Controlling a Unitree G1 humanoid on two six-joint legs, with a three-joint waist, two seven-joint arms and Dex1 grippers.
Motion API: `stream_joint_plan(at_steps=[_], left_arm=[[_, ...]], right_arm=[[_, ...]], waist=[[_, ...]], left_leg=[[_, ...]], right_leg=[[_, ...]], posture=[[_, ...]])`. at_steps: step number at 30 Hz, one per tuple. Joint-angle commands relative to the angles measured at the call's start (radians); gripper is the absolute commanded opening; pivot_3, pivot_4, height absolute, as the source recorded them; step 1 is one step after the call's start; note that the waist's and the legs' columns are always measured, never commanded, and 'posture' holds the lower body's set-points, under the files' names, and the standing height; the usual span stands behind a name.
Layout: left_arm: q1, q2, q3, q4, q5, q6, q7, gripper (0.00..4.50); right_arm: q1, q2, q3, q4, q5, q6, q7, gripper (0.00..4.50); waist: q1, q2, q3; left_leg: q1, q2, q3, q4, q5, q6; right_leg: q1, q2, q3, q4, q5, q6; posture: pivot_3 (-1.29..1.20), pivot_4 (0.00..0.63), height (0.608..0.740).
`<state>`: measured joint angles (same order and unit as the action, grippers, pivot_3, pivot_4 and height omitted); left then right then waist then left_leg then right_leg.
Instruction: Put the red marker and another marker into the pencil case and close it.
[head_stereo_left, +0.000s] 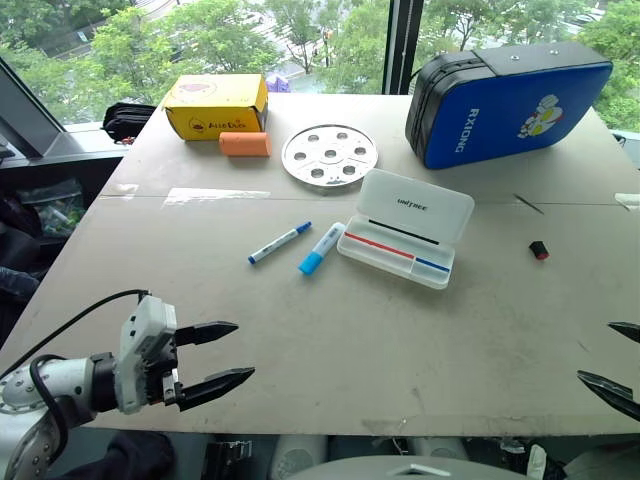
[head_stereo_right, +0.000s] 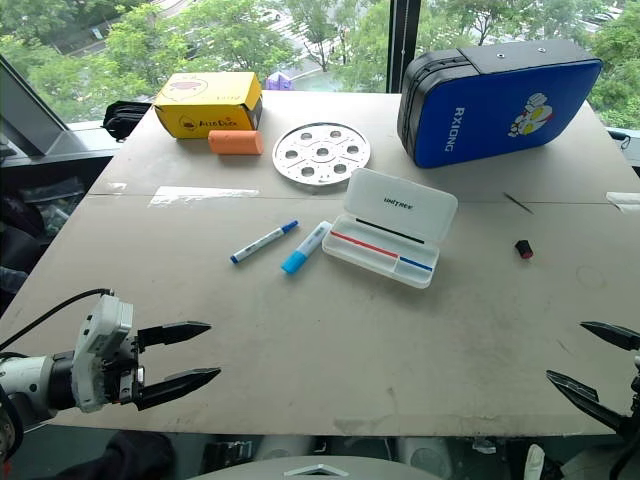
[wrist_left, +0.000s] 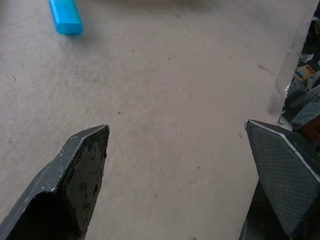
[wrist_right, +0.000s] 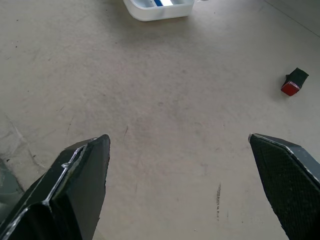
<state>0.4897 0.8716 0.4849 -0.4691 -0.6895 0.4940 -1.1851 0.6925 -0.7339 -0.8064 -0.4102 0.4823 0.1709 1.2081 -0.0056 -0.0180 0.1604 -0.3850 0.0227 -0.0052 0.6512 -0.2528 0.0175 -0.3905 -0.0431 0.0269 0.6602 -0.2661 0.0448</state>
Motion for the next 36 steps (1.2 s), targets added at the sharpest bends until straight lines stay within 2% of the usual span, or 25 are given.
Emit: stream_joint_plan(at_steps=[1,4,7,9,11,15,16,17,20,27,28,30,33,36], left_arm=[[-0.021,0.001,0.017,-0.028,-0.02,0.0,0.009,4.41],[-0.069,-0.015,-0.006,-0.091,-0.084,0.046,0.056,4.41],[-0.098,-0.015,-0.02,-0.124,-0.11,0.072,0.077,4.41],[-0.115,-0.01,-0.036,-0.154,-0.121,0.075,0.079,4.41],[-0.127,-0.008,-0.048,-0.177,-0.127,0.079,0.088,4.41],[-0.122,-0.008,-0.051,-0.2,-0.117,0.068,0.079,4.5],[-0.119,-0.01,-0.05,-0.205,-0.117,0.067,0.079,4.5],[-0.109,-0.013,-0.045,-0.212,-0.116,0.065,0.079,4.5],[-0.072,-0.025,-0.033,-0.229,-0.106,0.05,0.075,4.5],[-0.037,-0.038,-0.023,-0.245,-0.104,0.032,0.092,4.5],[-0.037,-0.038,-0.025,-0.248,-0.104,0.031,0.096,4.5],[-0.039,-0.037,-0.027,-0.25,-0.104,0.031,0.104,4.5],[-0.038,-0.036,-0.029,-0.25,-0.103,0.028,0.108,4.5],[-0.038,-0.039,-0.033,-0.253,-0.102,0.026,0.114,4.5]], right_arm=[[-0.067,-0.015,0.03,-0.082,0.045,0.052,-0.082,4.5],[-0.235,-0.034,0.197,-0.261,0.126,0.237,-0.269,4.5],[-0.37,-0.085,0.341,-0.353,0.093,0.387,-0.401,4.5],[-0.528,-0.126,0.493,-0.374,0.064,0.548,-0.513,4.5],[-0.685,-0.132,0.622,-0.341,0.101,0.694,-0.556,4.5],[-0.873,-0.077,0.788,-0.278,0.095,0.812,-0.601,3.26],[-0.895,-0.075,0.818,-0.272,0.087,0.82,-0.601,2.63],[-0.926,-0.07,0.865,-0.26,0.078,0.831,-0.595,2.2],[-1.0,-0.04,0.961,-0.217,0.051,0.854,-0.601,2.2],[-1.08,0.007,1.09,-0.079,-0.056,0.845,-0.624,2.2],[-1.088,0.003,1.107,-0.061,-0.073,0.832,-0.616,1.67],[-1.097,-0.006,1.128,-0.042,-0.097,0.809,-0.596,0.94],[-1.111,-0.029,1.149,-0.026,-0.131,0.774,-0.56,0.04],[-1.117,-0.06,1.163,-0.01,-0.164,0.726,-0.513,0.04]], waist=[[0.0,0.0,0.0],[-0.011,-0.001,0.0],[-0.006,0.0,0.001],[-0.004,0.0,0.0],[-0.003,-0.001,0.0],[0.001,-0.001,0.0],[0.001,-0.001,0.0],[0.001,-0.001,0.001],[-0.005,-0.001,0.001],[-0.004,-0.001,0.001],[-0.005,-0.001,0.001],[-0.005,-0.001,0.001],[-0.006,-0.001,0.001],[-0.007,-0.001,0.0]], left_leg=[[0.0,0.0,0.0,0.0,0.0,0.0],[0.001,0.003,0.002,0.001,0.0,0.0],[0.001,0.003,0.002,0.001,0.0,0.0],[0.0,0.001,0.001,0.0,0.0,0.0],[-0.006,0.0,-0.001,0.001,0.0,0.0],[-0.013,0.0,-0.004,0.002,0.0,0.0],[-0.013,0.0,-0.005,0.002,0.0,0.0],[-0.013,0.0,-0.005,0.002,0.0,0.0],[-0.013,0.0,-0.005,0.002,0.0,0.0],[-0.013,0.0,-0.005,0.002,0.0,0.0],[-0.013,0.0,-0.005,0.002,0.0,0.0],[-0.013,0.0,-0.004,0.002,0.0,0.0],[-0.013,0.0,-0.005,0.002,0.0,0.0],[-0.013,0.0,-0.005,0.002,0.0,0.0]], right_leg=[[0.0,0.0,0.0,0.0,0.0,0.0],[0.0,-0.002,0.002,0.001,0.0,0.0],[0.0,-0.001,0.003,0.002,0.001,0.0],[-0.001,0.003,0.002,0.001,0.001,0.001],[-0.006,0.003,0.001,0.001,0.002,0.003],[-0.01,0.003,-0.001,0.0,0.003,0.003],[-0.01,0.003,-0.001,0.0,0.003,0.003],[-0.011,0.003,-0.001,0.0,0.003,0.003],[-0.011,0.003,-0.001,0.001,0.003,0.003],[-0.011,0.003,-0.002,0.001,0.003,0.003],[-0.011,0.003,-0.001,0.001,0.003,0.003],[-0.011,0.003,-0.001,0.001,0.003,0.003],[-0.012,0.004,-0.002,0.002,0.003,0.003],[-0.012,0.004,-0.002,0.002,0.003,0.003]], posture=[[0.0,0.15,0.74],[0.0,0.15,0.74],[0.0,0.15,0.74],[0.0,0.15,0.74],[0.0,0.15,0.74],[0.0,0.15,0.74],[0.0,0.15,0.74],[0.0,0.15,0.74],[0.0,0.15,0.74],[0.0,0.15,0.74],[0.0,0.15,0.74],[0.0,0.15,0.74],[0.0,0.15,0.74],[0.0,0.15,0.74]])
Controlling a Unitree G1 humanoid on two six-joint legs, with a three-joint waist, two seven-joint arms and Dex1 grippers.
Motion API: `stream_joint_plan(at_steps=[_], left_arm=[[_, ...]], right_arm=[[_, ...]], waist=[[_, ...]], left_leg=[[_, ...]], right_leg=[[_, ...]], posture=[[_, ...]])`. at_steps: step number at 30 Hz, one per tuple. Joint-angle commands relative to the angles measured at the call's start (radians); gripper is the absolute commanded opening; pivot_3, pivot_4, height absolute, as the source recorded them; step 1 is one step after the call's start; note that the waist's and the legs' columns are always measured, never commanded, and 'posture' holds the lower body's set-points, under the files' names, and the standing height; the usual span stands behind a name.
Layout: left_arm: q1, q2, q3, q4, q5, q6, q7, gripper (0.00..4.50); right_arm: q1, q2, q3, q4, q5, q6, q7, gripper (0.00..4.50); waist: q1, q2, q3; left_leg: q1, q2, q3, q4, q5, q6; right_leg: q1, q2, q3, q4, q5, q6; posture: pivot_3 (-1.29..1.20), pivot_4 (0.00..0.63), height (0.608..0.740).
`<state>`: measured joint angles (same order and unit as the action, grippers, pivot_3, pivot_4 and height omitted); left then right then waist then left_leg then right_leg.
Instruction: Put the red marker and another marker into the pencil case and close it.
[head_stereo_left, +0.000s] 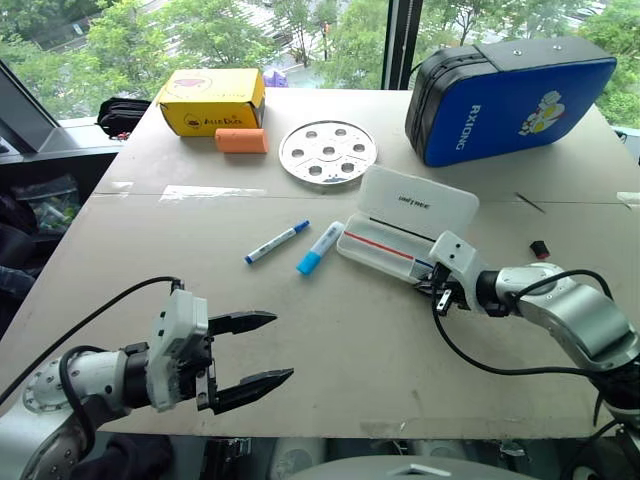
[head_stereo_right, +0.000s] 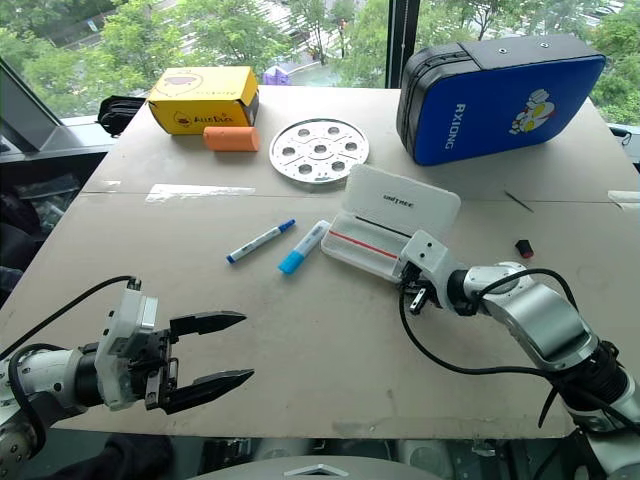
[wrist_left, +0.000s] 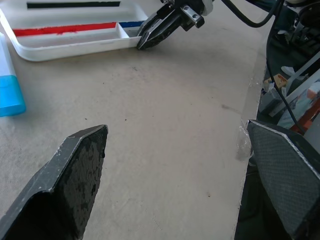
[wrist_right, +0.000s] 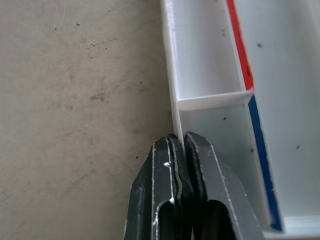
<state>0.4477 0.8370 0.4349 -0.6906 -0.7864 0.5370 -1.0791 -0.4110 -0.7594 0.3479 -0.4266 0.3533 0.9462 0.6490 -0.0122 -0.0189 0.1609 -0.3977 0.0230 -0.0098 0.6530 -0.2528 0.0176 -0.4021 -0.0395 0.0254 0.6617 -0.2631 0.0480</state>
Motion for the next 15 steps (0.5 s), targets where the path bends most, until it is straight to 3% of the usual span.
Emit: stream_joint_plan(at_steps=[1,6,9,15], left_arm=[[0.004,-0.006,0.015,-0.032,-0.004,-0.018,0.012,4.5],[0.012,-0.01,0.011,-0.032,0.002,-0.026,0.018,4.5],[0.013,-0.009,0.012,-0.028,0.005,-0.028,0.018,4.5],[0.024,-0.011,0.017,-0.034,0.007,-0.03,0.025,4.5]], right_arm=[[-0.004,-0.079,0.021,0.016,-0.064,-0.125,0.102,0.04],[0.046,-0.222,0.011,0.097,-0.122,-0.426,0.324,0.04],[0.049,-0.25,0.005,0.167,-0.15,-0.567,0.417,0.04],[-0.02,-0.18,0.037,0.299,-0.216,-0.811,0.548,0.04]], waist=[[0.001,0.0,0.0],[0.004,0.0,0.0],[-0.001,0.0,0.0],[-0.002,0.001,0.0]], left_leg=[[0.0,0.0,0.0,0.0,0.0,0.0],[0.0,-0.001,0.001,0.0,0.0,0.0],[0.0,0.0,0.001,0.0,0.0,0.0],[0.001,0.001,0.002,0.0,0.0,0.0]], right_leg=[[0.0,0.0,0.0,0.0,0.0,0.0],[0.0,-0.001,0.0,-0.001,0.0,0.0],[0.0,0.0,0.0,0.0,0.0,0.0],[0.0,0.001,0.0,0.0,0.0,0.0]], posture=[[0.0,0.15,0.74],[0.0,0.15,0.74],[0.0,0.15,0.74],[0.0,0.15,0.74]])
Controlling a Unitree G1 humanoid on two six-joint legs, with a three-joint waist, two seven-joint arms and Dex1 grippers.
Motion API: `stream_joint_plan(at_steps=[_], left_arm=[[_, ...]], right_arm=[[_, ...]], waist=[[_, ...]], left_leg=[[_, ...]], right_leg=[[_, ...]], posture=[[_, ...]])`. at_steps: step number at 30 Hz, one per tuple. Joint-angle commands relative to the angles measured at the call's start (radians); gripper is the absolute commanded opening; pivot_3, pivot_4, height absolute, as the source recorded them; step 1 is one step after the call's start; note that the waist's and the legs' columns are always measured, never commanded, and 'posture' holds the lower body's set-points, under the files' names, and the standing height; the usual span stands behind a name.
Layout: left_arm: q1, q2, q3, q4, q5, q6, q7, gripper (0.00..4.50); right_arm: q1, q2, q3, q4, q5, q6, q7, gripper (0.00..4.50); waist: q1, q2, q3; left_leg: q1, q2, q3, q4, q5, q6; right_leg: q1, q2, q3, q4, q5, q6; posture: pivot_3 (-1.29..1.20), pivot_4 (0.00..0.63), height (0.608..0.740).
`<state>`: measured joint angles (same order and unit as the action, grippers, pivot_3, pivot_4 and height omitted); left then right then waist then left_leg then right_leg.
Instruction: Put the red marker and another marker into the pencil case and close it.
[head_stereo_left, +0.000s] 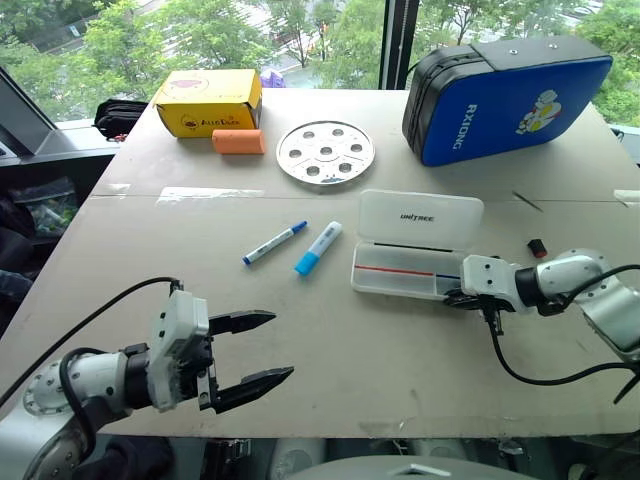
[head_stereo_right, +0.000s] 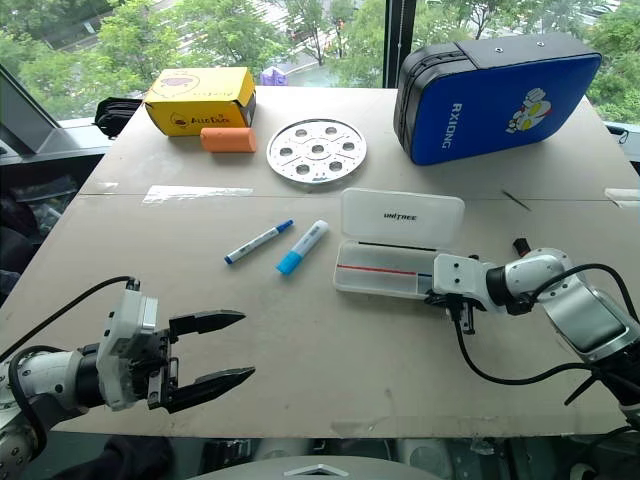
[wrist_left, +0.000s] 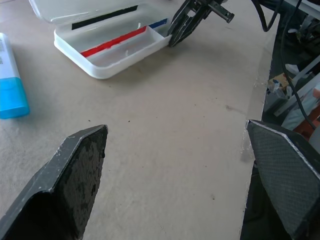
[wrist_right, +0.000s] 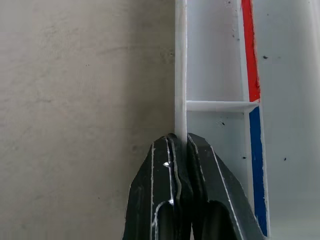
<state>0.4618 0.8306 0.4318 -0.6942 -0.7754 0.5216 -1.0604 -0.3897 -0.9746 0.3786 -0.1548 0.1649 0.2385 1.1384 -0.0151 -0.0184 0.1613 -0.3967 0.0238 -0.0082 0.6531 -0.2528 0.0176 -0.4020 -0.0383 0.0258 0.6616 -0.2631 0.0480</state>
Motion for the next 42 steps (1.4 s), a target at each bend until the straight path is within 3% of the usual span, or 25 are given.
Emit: stream_joint_plan(at_steps=[1,12,15,18,21,24,28,31,34,40,42], left_arm=[[0.012,-0.005,0.022,-0.032,-0.004,-0.015,0.008,4.5],[0.031,-0.005,0.041,-0.056,-0.018,-0.006,0.046,4.5],[0.016,-0.007,0.036,-0.053,-0.032,0.008,0.072,4.5],[0.001,-0.009,0.04,-0.053,-0.058,0.03,0.102,4.5],[-0.042,-0.025,0.04,-0.031,-0.091,0.062,0.164,4.5],[-0.142,-0.063,0.003,0.018,-0.048,0.093,0.305,4.5],[-0.293,-0.068,-0.058,0.123,0.013,0.156,0.426,4.5],[-0.415,-0.059,-0.112,0.233,0.06,0.185,0.452,4.5],[-0.559,-0.034,-0.248,0.394,0.183,0.171,0.425,4.5],[-0.817,-0.065,-0.468,0.717,0.39,0.084,0.362,4.5],[-0.866,-0.077,-0.521,0.809,0.441,0.046,0.32,3.99]], right_arm=[[-0.048,0.047,0.011,0.04,-0.035,-0.126,0.076,0.04],[-0.109,0.121,0.012,0.162,-0.115,-0.232,0.156,0.04],[-0.106,0.124,-0.013,0.136,-0.085,-0.217,0.175,0.94],[-0.077,0.109,-0.059,0.092,-0.062,-0.208,0.162,2.27],[0.017,0.065,-0.186,-0.029,0.058,-0.151,0.155,3.71],[0.181,0.046,-0.389,-0.222,0.239,-0.023,0.093,3.71],[0.337,0.124,-0.577,-0.439,0.475,0.106,-0.059,3.71],[0.393,0.156,-0.642,-0.553,0.484,0.142,-0.181,3.71],[0.449,0.17,-0.683,-0.639,0.533,0.205,-0.265,3.71],[0.555,0.173,-0.721,-0.739,0.513,0.22,-0.339,3.71],[0.592,0.176,-0.745,-0.768,0.524,0.22,-0.351,3.81]], waist=[[0.001,0.0,0.0],[0.001,0.0,0.0],[0.002,0.0,0.0],[0.003,0.0,0.0],[0.012,0.001,0.0],[0.027,0.002,0.001],[0.027,0.001,0.0],[0.026,0.001,0.0],[0.027,0.0,0.0],[0.027,-0.001,0.0],[0.025,-0.001,0.0]], left_leg=[[0.0,0.0,0.0,0.0,0.0,0.0],[0.001,0.001,0.0,0.0,0.0,0.0],[0.001,0.001,0.0,0.0,0.0,0.0],[0.001,0.001,-0.001,0.0,0.0,0.0],[-0.001,0.0,-0.002,0.0,0.0,0.0],[-0.001,-0.001,-0.003,0.0,0.0,0.0],[0.0,-0.001,-0.004,0.001,0.0,0.0],[0.001,-0.001,-0.004,0.001,0.0,0.0],[0.001,-0.002,-0.004,0.001,0.0,0.0],[-0.001,-0.004,-0.002,0.002,0.0,0.0],[-0.001,-0.004,-0.003,0.002,0.0,0.0]], right_leg=[[0.0,0.0,0.0,0.0,0.0,0.0],[0.0,0.0,0.0,0.001,0.0,0.0],[0.0,0.0,0.0,0.001,0.0,0.0],[0.0,-0.001,0.0,0.001,0.0,0.0],[0.0,-0.002,-0.001,0.001,0.0,0.0],[0.0,-0.003,-0.002,0.001,0.0,0.0],[0.002,-0.002,-0.003,0.001,0.0,0.0],[0.002,0.0,-0.002,0.002,0.0,0.0],[0.003,0.0,-0.002,0.002,0.0,0.0],[0.002,0.0,-0.004,0.001,0.001,0.0],[0.002,0.0,-0.002,0.001,0.001,0.0]], posture=[[0.0,0.15,0.74],[0.0,0.15,0.74],[0.0,0.15,0.74],[0.0,0.15,0.74],[0.0,0.15,0.74],[0.0,0.15,0.74],[0.0,0.15,0.74],[0.0,0.15,0.74],[0.0,0.15,0.74],[0.0,0.15,0.74],[0.0,0.15,0.74]])
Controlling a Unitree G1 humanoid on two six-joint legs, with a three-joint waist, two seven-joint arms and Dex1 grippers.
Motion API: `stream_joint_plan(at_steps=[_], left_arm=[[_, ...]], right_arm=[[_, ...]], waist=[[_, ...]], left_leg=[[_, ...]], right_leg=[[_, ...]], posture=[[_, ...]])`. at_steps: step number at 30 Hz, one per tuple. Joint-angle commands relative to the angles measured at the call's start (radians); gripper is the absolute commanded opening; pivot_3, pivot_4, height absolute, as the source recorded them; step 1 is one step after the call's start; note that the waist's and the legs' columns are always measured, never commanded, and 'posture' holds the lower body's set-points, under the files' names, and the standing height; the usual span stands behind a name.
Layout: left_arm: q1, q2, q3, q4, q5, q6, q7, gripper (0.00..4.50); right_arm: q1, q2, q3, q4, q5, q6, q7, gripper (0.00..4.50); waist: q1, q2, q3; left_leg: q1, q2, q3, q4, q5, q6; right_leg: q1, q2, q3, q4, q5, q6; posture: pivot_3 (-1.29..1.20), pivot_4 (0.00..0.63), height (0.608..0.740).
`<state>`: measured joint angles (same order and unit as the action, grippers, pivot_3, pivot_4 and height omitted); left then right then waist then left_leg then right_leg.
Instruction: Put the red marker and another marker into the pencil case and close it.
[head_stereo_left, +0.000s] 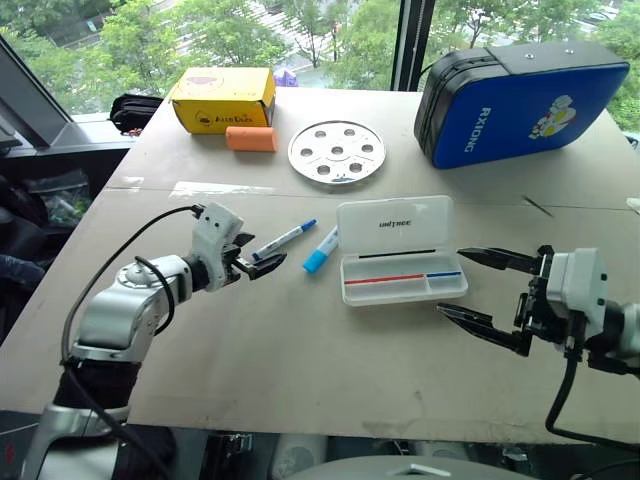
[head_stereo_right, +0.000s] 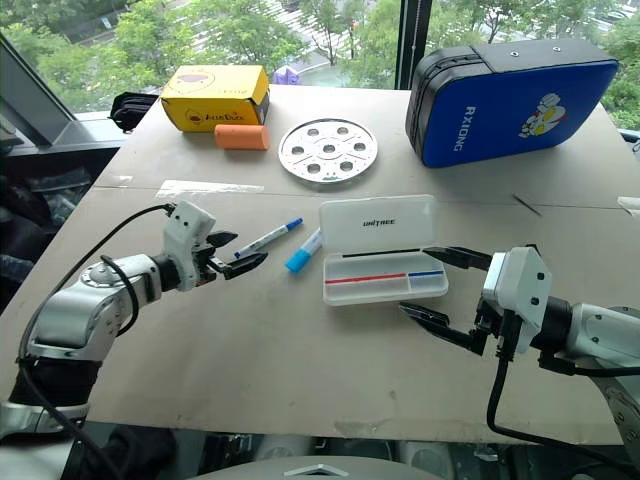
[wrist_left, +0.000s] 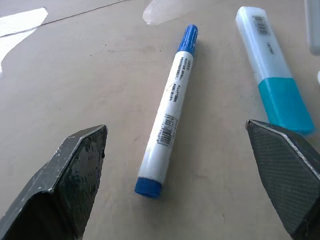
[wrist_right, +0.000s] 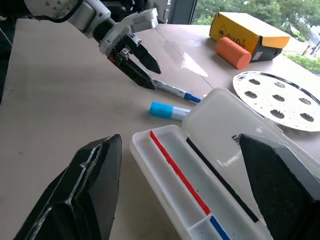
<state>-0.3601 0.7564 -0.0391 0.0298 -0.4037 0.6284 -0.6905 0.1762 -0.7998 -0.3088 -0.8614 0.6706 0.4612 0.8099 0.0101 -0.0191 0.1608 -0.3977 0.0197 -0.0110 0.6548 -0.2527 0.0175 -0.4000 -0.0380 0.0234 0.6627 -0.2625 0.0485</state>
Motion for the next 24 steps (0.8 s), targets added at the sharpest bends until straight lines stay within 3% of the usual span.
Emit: stream_joint_plan(at_steps=[1,5,6,7,8,9,13,18,21,24], left_arm=[[-0.059,-0.004,-0.08,0.122,0.099,-0.089,-0.082,3.69],[-0.084,-0.013,-0.108,0.207,0.148,-0.141,-0.156,1.8],[-0.084,-0.014,-0.104,0.218,0.155,-0.154,-0.167,1.68],[-0.08,-0.01,-0.097,0.225,0.159,-0.168,-0.181,0.97],[-0.074,-0.005,-0.089,0.226,0.162,-0.189,-0.194,0.77],[-0.065,-0.001,-0.08,0.222,0.165,-0.212,-0.204,0.21],[0.003,0.021,0.064,0.061,0.055,-0.168,-0.23,0.1],[0.149,0.147,0.181,-0.271,-0.099,-0.052,-0.352,0.1],[0.103,0.221,0.144,-0.406,-0.193,0.153,-0.359,0.1],[-0.044,0.185,0.018,-0.427,-0.196,0.227,-0.357,0.1]], right_arm=[[0.048,0.003,-0.07,-0.074,0.019,-0.006,-0.024,3.81],[0.112,0.014,-0.106,-0.102,0.028,-0.011,-0.037,3.81],[0.125,0.016,-0.111,-0.105,0.023,-0.015,-0.039,3.81],[0.14,0.022,-0.116,-0.105,0.018,-0.019,-0.041,3.81],[0.151,0.026,-0.117,-0.104,0.011,-0.024,-0.042,3.81],[0.161,0.03,-0.118,-0.102,0.005,-0.031,-0.041,3.81],[0.196,0.052,-0.121,-0.075,-0.012,-0.057,-0.031,3.81],[0.263,0.069,-0.148,-0.028,-0.024,-0.108,0.023,3.81],[0.297,0.072,-0.179,0.008,-0.026,-0.138,0.059,3.81],[0.333,0.076,-0.207,0.037,-0.032,-0.163,0.093,3.81]], waist=[[0.001,0.0,0.0],[0.002,0.001,-0.002],[0.003,0.001,-0.002],[0.002,0.001,-0.002],[0.003,0.0,-0.003],[0.002,0.0,-0.003],[-0.003,0.0,-0.003],[-0.01,-0.003,-0.001],[0.001,-0.003,-0.001],[0.012,-0.002,-0.002]], left_leg=[[0.0,0.0,0.0,0.0,0.0,0.0],[0.001,0.0,0.001,0.0,0.0,0.0],[0.001,0.0,0.001,0.0,0.0,0.0],[0.001,0.0,0.001,0.0,0.0,0.0],[0.001,0.001,0.001,0.0,0.0,0.0],[0.001,0.001,0.001,0.0,0.0,0.0],[0.002,0.002,0.0,0.0,0.0,0.0],[0.0,0.005,-0.002,0.0,0.0,0.0],[0.001,0.004,-0.002,0.0,0.0,0.0],[0.002,0.003,0.0,0.001,0.0,0.0]], right_leg=[[0.0,0.0,0.0,0.0,0.0,0.0],[0.0,0.0,-0.001,0.0,0.0,0.0],[0.001,0.0,-0.001,0.0,0.0,0.0],[0.001,0.0,-0.001,0.0,0.0,0.0],[0.002,0.0,0.0,0.0,0.0,0.0],[0.002,0.0,0.0,0.0,0.0,0.0],[0.002,0.0,0.0,0.0,0.0,0.0],[0.0,0.0,-0.001,0.0,0.0,0.0],[0.001,-0.001,-0.001,0.001,0.0,0.0],[0.004,-0.001,-0.002,0.0,0.0,0.0]], posture=[[0.0,0.15,0.74],[0.0,0.15,0.74],[0.0,0.15,0.74],[0.0,0.15,0.74],[0.0,0.15,0.74],[0.0,0.15,0.74],[0.0,0.15,0.74],[0.0,0.15,0.74],[0.0,0.15,0.74],[0.0,0.15,0.74]])
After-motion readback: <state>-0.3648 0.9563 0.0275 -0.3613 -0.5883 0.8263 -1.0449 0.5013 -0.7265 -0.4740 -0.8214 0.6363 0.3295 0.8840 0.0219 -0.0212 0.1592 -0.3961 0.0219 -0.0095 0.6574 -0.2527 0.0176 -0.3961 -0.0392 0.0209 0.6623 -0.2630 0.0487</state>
